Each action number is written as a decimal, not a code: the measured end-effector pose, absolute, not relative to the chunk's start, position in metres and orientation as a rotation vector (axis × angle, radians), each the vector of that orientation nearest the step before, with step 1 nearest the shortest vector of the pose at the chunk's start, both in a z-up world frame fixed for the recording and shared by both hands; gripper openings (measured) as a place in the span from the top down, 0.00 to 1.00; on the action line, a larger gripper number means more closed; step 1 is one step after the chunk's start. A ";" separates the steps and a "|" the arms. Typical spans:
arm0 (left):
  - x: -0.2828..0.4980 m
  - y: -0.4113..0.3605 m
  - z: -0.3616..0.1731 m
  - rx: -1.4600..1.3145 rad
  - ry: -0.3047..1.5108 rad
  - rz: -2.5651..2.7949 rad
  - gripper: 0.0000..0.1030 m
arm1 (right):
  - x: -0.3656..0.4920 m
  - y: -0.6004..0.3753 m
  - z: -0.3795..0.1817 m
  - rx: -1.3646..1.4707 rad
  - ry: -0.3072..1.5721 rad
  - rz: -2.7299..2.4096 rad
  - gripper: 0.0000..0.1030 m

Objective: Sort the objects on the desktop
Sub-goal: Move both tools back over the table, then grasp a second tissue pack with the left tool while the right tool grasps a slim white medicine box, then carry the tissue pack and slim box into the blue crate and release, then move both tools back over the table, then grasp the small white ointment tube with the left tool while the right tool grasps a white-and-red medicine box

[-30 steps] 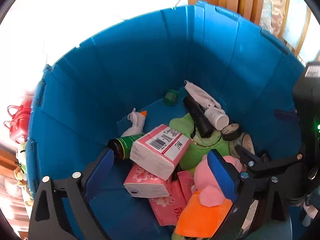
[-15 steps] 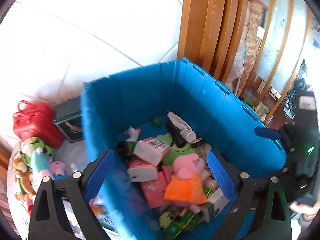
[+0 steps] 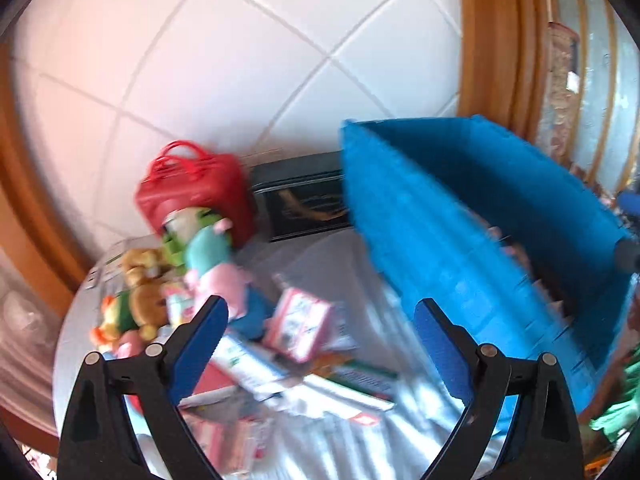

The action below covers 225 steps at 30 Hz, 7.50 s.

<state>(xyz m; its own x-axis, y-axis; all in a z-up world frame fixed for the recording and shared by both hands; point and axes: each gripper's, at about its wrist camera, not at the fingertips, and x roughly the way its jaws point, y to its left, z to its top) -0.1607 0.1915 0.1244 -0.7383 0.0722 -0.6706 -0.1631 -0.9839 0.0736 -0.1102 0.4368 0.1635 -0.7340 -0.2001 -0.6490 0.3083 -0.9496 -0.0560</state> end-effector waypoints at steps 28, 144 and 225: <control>-0.120 -0.065 -0.145 -1.728 -0.026 2.669 0.07 | -0.129 0.271 -0.083 1.490 0.128 -2.505 0.00; -0.261 0.503 0.065 -1.561 0.446 2.185 0.11 | -0.221 0.629 0.053 1.569 0.462 -2.605 0.85; -0.127 0.090 -0.186 -1.809 -0.149 2.605 0.47 | -0.115 0.264 -0.122 1.208 0.370 -2.475 0.38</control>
